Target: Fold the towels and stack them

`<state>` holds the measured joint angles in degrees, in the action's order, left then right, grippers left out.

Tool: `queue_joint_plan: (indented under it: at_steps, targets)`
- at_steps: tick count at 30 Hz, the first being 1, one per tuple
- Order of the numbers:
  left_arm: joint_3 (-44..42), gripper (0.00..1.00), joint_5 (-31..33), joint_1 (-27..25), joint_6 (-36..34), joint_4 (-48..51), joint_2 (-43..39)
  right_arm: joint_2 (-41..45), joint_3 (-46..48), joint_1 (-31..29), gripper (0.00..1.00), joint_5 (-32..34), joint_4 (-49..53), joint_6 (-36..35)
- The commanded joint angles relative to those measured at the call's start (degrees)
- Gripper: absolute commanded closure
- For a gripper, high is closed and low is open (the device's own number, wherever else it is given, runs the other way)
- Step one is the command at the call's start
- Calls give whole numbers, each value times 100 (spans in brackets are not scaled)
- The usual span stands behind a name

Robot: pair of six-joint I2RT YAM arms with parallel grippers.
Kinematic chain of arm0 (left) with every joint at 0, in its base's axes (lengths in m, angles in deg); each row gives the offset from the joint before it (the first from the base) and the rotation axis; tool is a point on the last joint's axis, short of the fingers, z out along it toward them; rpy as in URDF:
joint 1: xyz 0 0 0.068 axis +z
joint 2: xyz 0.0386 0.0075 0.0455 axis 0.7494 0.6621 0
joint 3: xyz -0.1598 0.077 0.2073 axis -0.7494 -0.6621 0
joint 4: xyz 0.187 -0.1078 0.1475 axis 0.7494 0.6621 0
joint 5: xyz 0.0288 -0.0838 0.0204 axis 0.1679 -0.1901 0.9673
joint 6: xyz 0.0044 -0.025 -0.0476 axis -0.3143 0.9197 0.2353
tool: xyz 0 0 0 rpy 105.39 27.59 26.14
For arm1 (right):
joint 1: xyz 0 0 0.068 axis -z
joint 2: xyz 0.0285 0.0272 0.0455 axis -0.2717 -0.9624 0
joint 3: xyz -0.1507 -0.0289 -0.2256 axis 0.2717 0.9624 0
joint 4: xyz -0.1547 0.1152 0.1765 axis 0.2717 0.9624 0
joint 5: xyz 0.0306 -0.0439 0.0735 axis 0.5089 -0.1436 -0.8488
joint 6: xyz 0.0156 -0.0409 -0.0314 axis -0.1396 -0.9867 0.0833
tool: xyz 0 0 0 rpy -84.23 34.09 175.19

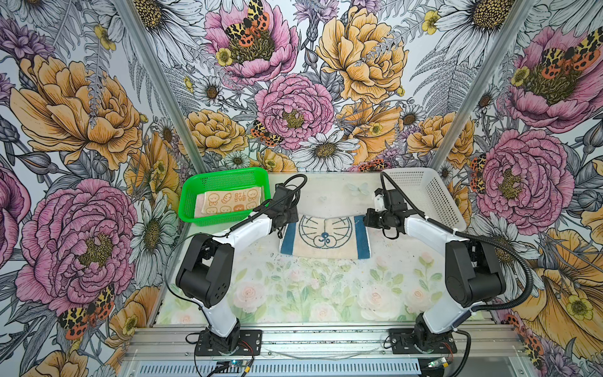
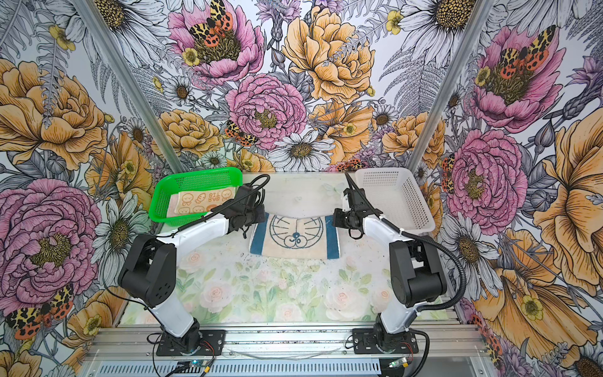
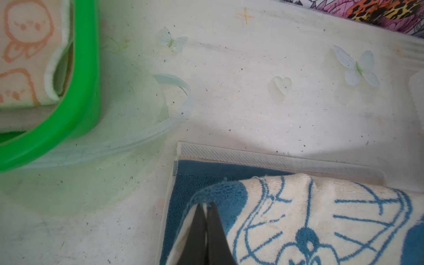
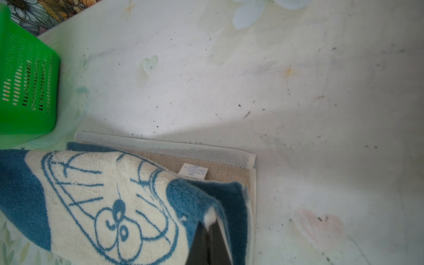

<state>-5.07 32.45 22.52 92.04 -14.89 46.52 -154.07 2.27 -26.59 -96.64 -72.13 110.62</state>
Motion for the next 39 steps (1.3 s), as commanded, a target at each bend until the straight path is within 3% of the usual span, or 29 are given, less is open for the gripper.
queue_joint_plan:
  at_steps: [1, 14, 15, 17, 20, 22, 24, 27, 30, 34, 39]
  targets:
    - [248, 100, 336, 104, -183, 8, 168, -66, -118, 1, 100, 191, -65, 0]
    - [881, 97, 291, 238, -468, -53, 1286, -853, -499, -2, 100, 350, -77, -18]
    - [907, 93, 313, 233, -512, -54, 1312, -799, -476, -1, 100, 397, -77, -28]
    - [941, 81, 388, 239, -629, -47, 1294, -616, -402, -13, 79, 457, -59, -57]
    - [744, 49, 568, 234, -671, -55, 930, -96, -194, -116, 61, 578, -56, -116]
    - [502, 37, 589, 221, -632, -37, 557, 290, 6, -250, 54, 604, -56, -106]
    - [224, 33, 479, 169, -564, 18, 124, 544, 168, -392, 51, 344, -68, 14]
    - [-235, 32, -202, 114, -316, 111, -286, 445, 308, -607, 51, -605, -120, 392]
    - [-637, 43, -910, 17, 16, 107, -427, 97, 608, -803, 52, -1168, -593, 787]
    - [-1078, 48, -693, -301, 216, 116, -501, -212, 1060, -877, 52, -1228, -1179, 1136]
    - [-1478, 51, -397, -344, 497, 111, -336, -364, 1318, -825, 52, -847, -1130, 1295]
